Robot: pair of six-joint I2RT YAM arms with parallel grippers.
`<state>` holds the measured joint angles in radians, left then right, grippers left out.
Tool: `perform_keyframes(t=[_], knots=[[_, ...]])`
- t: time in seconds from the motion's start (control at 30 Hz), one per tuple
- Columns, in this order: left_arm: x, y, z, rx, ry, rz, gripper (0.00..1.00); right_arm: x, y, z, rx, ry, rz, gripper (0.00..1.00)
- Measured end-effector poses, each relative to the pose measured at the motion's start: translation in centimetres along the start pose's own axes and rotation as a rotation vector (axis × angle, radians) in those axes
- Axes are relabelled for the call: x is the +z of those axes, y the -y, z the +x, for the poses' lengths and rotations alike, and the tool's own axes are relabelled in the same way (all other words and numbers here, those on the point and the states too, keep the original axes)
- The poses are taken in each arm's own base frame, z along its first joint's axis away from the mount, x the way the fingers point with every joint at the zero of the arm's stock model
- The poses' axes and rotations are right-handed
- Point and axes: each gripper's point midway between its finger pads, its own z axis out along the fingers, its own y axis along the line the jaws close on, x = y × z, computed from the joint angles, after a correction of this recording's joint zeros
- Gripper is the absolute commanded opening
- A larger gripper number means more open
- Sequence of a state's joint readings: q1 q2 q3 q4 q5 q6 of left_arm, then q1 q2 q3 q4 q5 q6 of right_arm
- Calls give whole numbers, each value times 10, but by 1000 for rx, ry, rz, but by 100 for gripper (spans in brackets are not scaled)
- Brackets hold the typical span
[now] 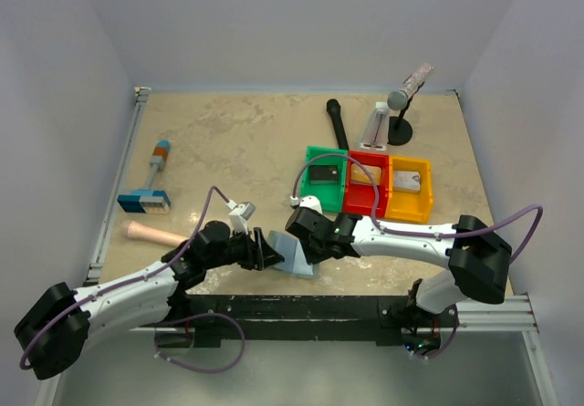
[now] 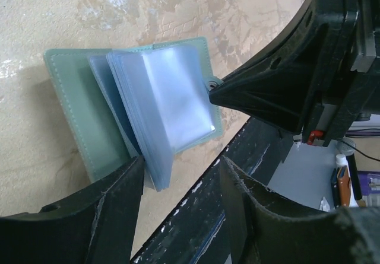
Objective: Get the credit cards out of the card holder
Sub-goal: Remove the credit card from the card holder.
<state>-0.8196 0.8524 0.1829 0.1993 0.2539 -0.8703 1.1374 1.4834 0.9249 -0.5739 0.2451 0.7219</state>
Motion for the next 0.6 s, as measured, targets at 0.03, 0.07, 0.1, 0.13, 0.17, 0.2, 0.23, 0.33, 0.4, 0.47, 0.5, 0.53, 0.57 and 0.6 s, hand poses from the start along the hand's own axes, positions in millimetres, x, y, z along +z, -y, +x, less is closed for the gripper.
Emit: perform_keyframes(t=[0.03,0.07,0.1,0.13,0.17,0.2,0.23,0.33,0.4,0.47,0.5,0.53,0.57,0.6], knots=[[0,1,0,1,0,7,58,0,0,0,0,0,-1,0],[0,2,-1,3,1,12,58,0,0,0,0,0,-2,0],[0,4,-1,4,1,17,58,0,-1,0,1,2,-4,0],[0,5,-1,5,1,22,58,0,-1,-1,2,3,-5,0],[0,6,-1,6,1,26,58,0,-1,-1,2,4,-6,0],[0,6,-1,6,-1,30,58,0,-2,-1,2,5,-7,0],[0,7,-1,7,-3,32,58,0,-2,-1,2,5,-7,0],[0,8,0,6,-10,37,58,1,-1,-1,3,6,-7,0],[1,9,-1,8,-11,39,58,2,0,1,2,2,-3,0],[1,12,-3,11,-9,45,58,3,2,4,1,-6,4,0],[1,14,-4,13,-8,50,58,3,3,5,1,-9,6,0],[1,16,-5,15,-6,54,59,3,4,6,2,-9,7,0],[1,18,-6,20,-4,59,59,3,5,7,2,-10,8,0],[1,20,-8,26,-2,64,59,2,6,8,2,-9,8,0]])
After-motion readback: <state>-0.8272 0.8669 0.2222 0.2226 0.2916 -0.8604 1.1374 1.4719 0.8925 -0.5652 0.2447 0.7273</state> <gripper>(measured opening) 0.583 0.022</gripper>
